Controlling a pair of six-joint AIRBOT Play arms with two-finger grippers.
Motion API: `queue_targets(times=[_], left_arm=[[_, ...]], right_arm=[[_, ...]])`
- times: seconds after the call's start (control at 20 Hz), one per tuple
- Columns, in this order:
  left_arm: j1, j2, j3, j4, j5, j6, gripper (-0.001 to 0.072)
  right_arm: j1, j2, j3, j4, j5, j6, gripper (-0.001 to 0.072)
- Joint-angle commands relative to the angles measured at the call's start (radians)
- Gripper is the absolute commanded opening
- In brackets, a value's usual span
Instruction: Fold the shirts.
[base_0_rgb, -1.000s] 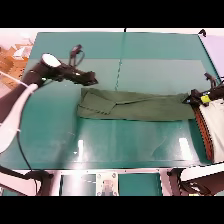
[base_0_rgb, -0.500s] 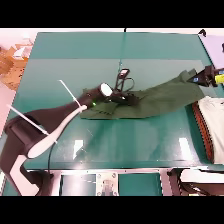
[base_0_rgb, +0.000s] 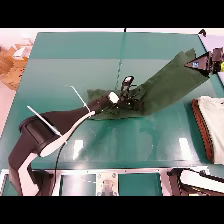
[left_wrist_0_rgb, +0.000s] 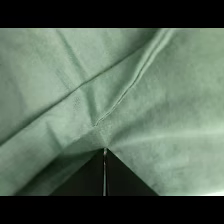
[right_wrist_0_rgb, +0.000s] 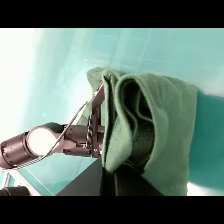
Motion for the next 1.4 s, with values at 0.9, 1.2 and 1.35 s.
queue_targets(times=[0.9, 1.2, 1.35], left_arm=[[0.758, 0.425, 0.249, 0.267, -0.875, -0.105, 0.0025], [0.758, 0.425, 0.249, 0.311, -0.914, -0.081, 0.0025], [0.757, 0.425, 0.249, 0.314, -0.917, -0.071, 0.0025]], right_arm=[[1.127, -0.349, -0.203, -0.01, -1.157, 0.044, 0.0209], [1.03, -0.376, -0.204, -0.146, -1.095, 0.045, 0.0385], [0.768, -0.275, -0.204, -0.206, -0.896, 0.071, 0.0372]])
